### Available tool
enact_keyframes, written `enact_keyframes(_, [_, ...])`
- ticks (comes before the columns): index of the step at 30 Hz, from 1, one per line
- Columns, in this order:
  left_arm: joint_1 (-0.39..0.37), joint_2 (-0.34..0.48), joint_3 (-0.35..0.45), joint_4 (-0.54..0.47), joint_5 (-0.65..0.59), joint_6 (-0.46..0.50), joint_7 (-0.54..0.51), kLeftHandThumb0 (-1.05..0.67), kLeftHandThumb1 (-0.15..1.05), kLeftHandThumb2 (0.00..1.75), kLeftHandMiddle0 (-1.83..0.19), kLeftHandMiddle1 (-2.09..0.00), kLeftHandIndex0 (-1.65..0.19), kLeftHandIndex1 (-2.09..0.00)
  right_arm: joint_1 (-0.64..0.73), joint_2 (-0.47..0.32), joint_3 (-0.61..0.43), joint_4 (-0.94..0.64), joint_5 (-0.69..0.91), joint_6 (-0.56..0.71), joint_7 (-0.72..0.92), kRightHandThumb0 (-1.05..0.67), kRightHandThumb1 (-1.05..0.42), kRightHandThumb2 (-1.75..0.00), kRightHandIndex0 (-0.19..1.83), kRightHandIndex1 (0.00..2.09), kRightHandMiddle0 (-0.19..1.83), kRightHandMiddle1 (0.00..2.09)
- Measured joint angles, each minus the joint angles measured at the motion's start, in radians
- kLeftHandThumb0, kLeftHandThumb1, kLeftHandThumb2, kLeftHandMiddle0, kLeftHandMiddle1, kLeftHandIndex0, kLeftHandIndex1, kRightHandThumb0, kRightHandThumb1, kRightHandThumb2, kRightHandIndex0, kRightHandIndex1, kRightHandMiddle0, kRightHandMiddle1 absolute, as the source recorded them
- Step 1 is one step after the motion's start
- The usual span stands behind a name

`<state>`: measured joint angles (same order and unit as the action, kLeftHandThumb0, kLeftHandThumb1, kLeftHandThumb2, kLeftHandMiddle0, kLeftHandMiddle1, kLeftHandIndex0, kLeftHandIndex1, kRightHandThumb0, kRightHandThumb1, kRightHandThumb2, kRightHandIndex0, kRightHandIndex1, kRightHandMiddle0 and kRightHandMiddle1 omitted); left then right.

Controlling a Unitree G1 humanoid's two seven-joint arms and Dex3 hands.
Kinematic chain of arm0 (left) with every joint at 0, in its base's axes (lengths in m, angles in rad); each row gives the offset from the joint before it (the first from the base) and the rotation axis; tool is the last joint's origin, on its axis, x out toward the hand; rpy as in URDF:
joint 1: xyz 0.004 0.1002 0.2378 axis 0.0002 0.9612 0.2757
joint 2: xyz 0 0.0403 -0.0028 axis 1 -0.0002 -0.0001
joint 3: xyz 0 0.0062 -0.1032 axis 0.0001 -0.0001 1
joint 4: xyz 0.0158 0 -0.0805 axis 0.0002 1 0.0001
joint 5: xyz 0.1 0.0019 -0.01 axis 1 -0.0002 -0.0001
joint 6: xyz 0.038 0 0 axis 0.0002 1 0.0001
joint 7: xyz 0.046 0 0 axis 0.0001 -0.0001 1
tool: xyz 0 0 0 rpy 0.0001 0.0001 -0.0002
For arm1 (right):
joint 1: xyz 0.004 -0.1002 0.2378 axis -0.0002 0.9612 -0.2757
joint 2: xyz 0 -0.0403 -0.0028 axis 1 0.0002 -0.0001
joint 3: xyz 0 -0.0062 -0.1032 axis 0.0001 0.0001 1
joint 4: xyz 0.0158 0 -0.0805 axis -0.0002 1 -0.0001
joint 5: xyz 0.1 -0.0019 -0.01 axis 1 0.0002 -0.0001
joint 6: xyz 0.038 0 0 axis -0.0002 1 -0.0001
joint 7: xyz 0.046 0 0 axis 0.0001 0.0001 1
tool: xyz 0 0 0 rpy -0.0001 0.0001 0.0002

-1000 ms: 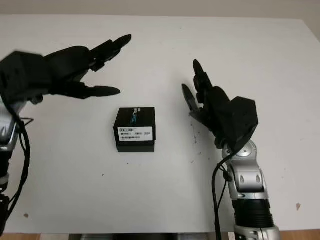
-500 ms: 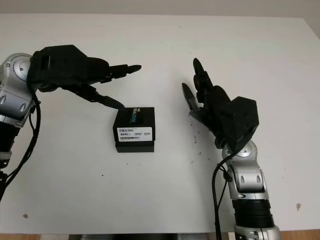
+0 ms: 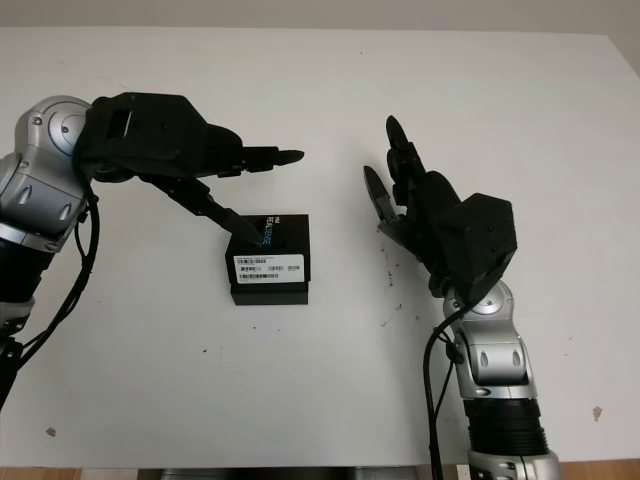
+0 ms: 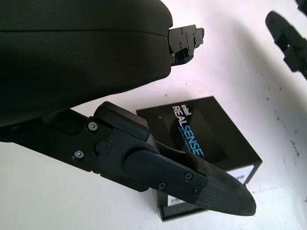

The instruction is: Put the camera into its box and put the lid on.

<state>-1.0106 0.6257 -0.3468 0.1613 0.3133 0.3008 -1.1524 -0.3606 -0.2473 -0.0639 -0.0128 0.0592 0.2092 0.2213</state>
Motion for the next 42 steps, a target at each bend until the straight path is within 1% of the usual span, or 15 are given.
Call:
enact_keyframes(6, [0.0,0.003,-0.016,-0.043,0.008,0.012,-0.033,-1.02,1.02,0.06,0.19,0.0,0.19,0.0,0.0,0.002,0.0,-0.008,0.001,0.002,-0.001,-0.61,-1.05,-0.57,-0.11,0.05,-0.1,0.05])
enact_keyframes(8, [0.0,0.008,-0.027,-0.058,0.021,-0.004,-0.041,-1.04,1.04,0.06,0.19,0.0,0.19,0.0,0.0,0.003,0.0,-0.007,0.002,0.002,0.001,-0.61,-1.05,-0.57,-0.11,0.05,-0.1,0.05])
enact_keyframes(12, [0.005,0.025,-0.042,-0.094,0.055,-0.034,-0.035,-1.05,1.03,0.05,0.19,0.0,0.19,0.0,0.0,0.004,0.0,-0.008,0.0,0.003,0.0,-0.62,-1.05,-0.57,-0.1,0.06,-0.09,0.06])
enact_keyframes(19, [0.052,0.028,-0.059,-0.151,0.138,-0.084,0.026,-1.05,1.04,0.06,0.19,0.0,0.19,0.0,0.0,0.004,0.002,-0.007,-0.003,0.004,-0.003,-0.61,-1.05,-0.57,-0.11,0.05,-0.1,0.05])
enact_keyframes(21, [0.075,0.028,-0.065,-0.171,0.161,-0.084,0.038,-1.05,1.05,0.07,0.19,0.0,0.19,0.0,0.0,0.004,0.002,-0.007,-0.002,0.004,-0.002,-0.62,-1.05,-0.57,-0.1,0.06,-0.09,0.06])
enact_keyframes(26, [0.124,0.021,-0.071,-0.22,0.229,-0.042,0.077,-1.04,1.02,0.06,0.19,0.0,0.19,0.0,0.0,0.005,0.003,-0.008,-0.004,0.009,-0.008,-0.62,-1.05,-0.56,-0.1,0.06,-0.08,0.06])
enact_keyframes(33, [0.167,-0.001,-0.071,-0.236,0.263,-0.081,0.166,-1.01,1.02,0.05,0.15,-0.04,0.18,-0.01,0.0,0.006,0.003,-0.009,-0.003,0.018,-0.007,-0.61,-1.05,-0.56,-0.1,0.05,-0.09,0.06])
enact_keyframes(36, [0.185,-0.008,-0.071,-0.237,0.27,-0.064,0.178,-0.99,1.01,0.05,0.13,-0.05,0.16,-0.02,0.0,0.006,0.002,-0.009,0.0,0.018,-0.004,-0.61,-1.05,-0.57,-0.11,0.05,-0.09,0.05])
enact_keyframes(39, [0.202,-0.017,-0.07,-0.245,0.273,-0.054,0.196,-1.0,1.04,0.06,0.09,-0.07,0.15,-0.03,0.0,0.006,0.002,-0.009,0.001,0.016,0.001,-0.61,-1.05,-0.57,-0.11,0.05,-0.09,0.05])
enact_keyframes(40, [0.205,-0.021,-0.07,-0.247,0.273,-0.051,0.202,-1.03,1.04,0.07,-0.02,-0.13,0.13,-0.04,0.0,0.006,0.002,-0.009,0.001,0.016,0.001,-0.61,-1.05,-0.56,-0.1,0.05,-0.09,0.06])
enact_keyframes(41, [0.205,-0.025,-0.07,-0.248,0.273,-0.049,0.206,-1.04,1.05,0.08,-0.17,-0.21,0.11,-0.05,0.0,0.006,0.002,-0.009,0.001,0.016,0.001,-0.62,-1.05,-0.56,-0.1,0.06,-0.09,0.06])
enact_keyframes(42, [0.205,-0.028,-0.07,-0.25,0.273,-0.041,0.211,-1.04,1.05,0.1,-0.09,-0.93,0.1,-0.06,0.0,0.006,0.002,-0.009,0.001,0.016,0.0,-0.62,-1.05,-0.56,-0.1,0.06,-0.09,0.05])
